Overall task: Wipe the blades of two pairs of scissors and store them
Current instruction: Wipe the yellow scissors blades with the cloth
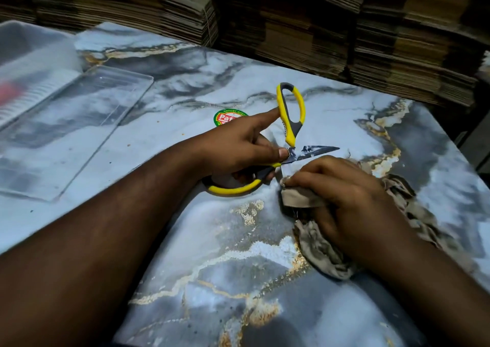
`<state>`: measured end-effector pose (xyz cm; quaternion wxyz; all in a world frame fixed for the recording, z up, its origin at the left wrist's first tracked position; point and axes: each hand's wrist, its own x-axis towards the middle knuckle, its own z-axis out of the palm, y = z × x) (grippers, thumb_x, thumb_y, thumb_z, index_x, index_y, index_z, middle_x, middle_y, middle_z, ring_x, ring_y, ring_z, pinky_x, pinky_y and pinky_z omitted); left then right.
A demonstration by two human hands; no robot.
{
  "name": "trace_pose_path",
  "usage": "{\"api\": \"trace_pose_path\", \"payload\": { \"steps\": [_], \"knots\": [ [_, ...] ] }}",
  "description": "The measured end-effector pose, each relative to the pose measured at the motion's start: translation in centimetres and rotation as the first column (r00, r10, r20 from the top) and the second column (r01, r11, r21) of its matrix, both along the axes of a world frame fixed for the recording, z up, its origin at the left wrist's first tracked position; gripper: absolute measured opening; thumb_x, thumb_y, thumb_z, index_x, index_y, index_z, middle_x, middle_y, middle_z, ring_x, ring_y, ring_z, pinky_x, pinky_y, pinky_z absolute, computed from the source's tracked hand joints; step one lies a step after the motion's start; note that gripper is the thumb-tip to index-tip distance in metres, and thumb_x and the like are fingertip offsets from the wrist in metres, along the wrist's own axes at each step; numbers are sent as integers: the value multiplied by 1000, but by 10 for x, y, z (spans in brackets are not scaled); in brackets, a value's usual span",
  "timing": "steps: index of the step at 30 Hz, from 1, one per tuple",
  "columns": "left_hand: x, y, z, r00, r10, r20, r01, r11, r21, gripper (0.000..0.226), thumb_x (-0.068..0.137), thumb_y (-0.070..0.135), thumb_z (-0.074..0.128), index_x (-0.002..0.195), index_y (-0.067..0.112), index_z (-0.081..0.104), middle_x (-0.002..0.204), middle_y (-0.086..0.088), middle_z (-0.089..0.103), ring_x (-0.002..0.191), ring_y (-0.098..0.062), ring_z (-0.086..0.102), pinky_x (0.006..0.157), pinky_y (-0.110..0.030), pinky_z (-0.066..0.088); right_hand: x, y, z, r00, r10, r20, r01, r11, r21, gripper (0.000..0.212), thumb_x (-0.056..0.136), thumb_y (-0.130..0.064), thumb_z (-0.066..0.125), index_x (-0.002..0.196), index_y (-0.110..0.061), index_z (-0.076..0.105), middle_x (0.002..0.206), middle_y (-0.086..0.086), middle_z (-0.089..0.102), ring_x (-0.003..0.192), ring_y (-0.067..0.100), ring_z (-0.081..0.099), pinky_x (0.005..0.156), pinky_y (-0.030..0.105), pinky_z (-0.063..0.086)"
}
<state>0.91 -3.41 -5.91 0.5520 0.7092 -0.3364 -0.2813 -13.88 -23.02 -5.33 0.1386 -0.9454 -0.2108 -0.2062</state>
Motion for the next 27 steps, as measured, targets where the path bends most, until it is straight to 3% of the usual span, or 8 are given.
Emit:
{"api": "trace_pose_path", "payload": {
  "steps": [3, 8, 13, 16, 18, 20, 22, 27],
  "knots": [
    [-1, 2, 2, 1000, 4, 10, -4, 1000, -4, 79, 103, 11, 65, 165, 31, 21, 83, -37, 69, 62, -30, 63, 57, -34, 45, -12, 0, -6, 999, 10, -33, -13, 995, -101, 39, 81, 10, 74, 116, -9, 77, 108, 8, 68, 94, 33, 64, 75, 45, 56],
    [-1, 0, 3, 1000, 5, 13, -5, 1000, 12, 87, 103, 13, 66, 168, 33, 11, 68, -12, 70, 65, -30, 62, 59, -43, 43, -13, -5, -5, 999, 30, -22, -32, 993, -114, 35, 84, 4, 68, 115, -10, 77, 106, 7, 68, 91, 32, 63, 74, 45, 55],
    [-2, 3, 4, 1000, 16, 11, -16, 1000, -6, 91, 101, 14, 68, 168, 34, 11, 74, -23, 70, 75, -53, 65, 60, -58, 52, -7, -4, -9, 1000, 9, -19, -10, 998, -67, 36, 84, 6, 65, 113, -10, 78, 105, 5, 69, 92, 31, 63, 79, 41, 51],
    [-2, 5, 5, 999, 45, 11, -45, 999, -15, 89, 102, 8, 65, 168, 30, 10, 67, -12, 67, 55, -26, 65, 45, -28, 45, -20, -10, -2, 995, 52, -85, -60, 994, -87, 35, 89, -7, 55, 112, -19, 79, 106, -2, 69, 92, 28, 65, 80, 44, 52],
    [-3, 4, 5, 998, 54, 24, -53, 998, -24, 88, 103, 7, 63, 168, 29, 9, 64, -9, 66, 46, -13, 56, 43, -22, 39, -18, -12, 0, 994, 58, -90, -66, 994, -93, 37, 87, -8, 55, 112, -20, 79, 106, -3, 70, 92, 28, 67, 81, 45, 53],
    [-2, 2, 4, 999, 51, 5, -51, 998, -21, 88, 103, 8, 64, 168, 30, 9, 67, -11, 68, 49, -21, 58, 47, -25, 41, -9, -11, -1, 999, 11, -43, -13, 998, -62, 36, 83, -2, 63, 113, -15, 78, 105, 1, 70, 93, 31, 67, 81, 46, 53],
    [-1, 2, 2, 999, 47, -7, -47, 999, -21, 88, 103, 10, 64, 168, 30, 8, 66, -9, 69, 61, -43, 60, 56, -35, 44, -2, -7, -3, 999, -46, -11, 45, 997, -62, 38, 81, 2, 67, 114, -13, 77, 106, 3, 70, 93, 31, 65, 82, 44, 52],
    [1, 1, -1, 999, 23, -29, -24, 999, -39, 89, 101, 11, 68, 168, 32, 13, 72, -17, 71, 82, -66, 61, 64, -59, 48, -19, -8, 2, 998, 16, -55, -27, 980, -195, 45, 75, -2, 66, 112, -24, 78, 107, -5, 71, 91, 29, 67, 80, 42, 50]
  ]
}}
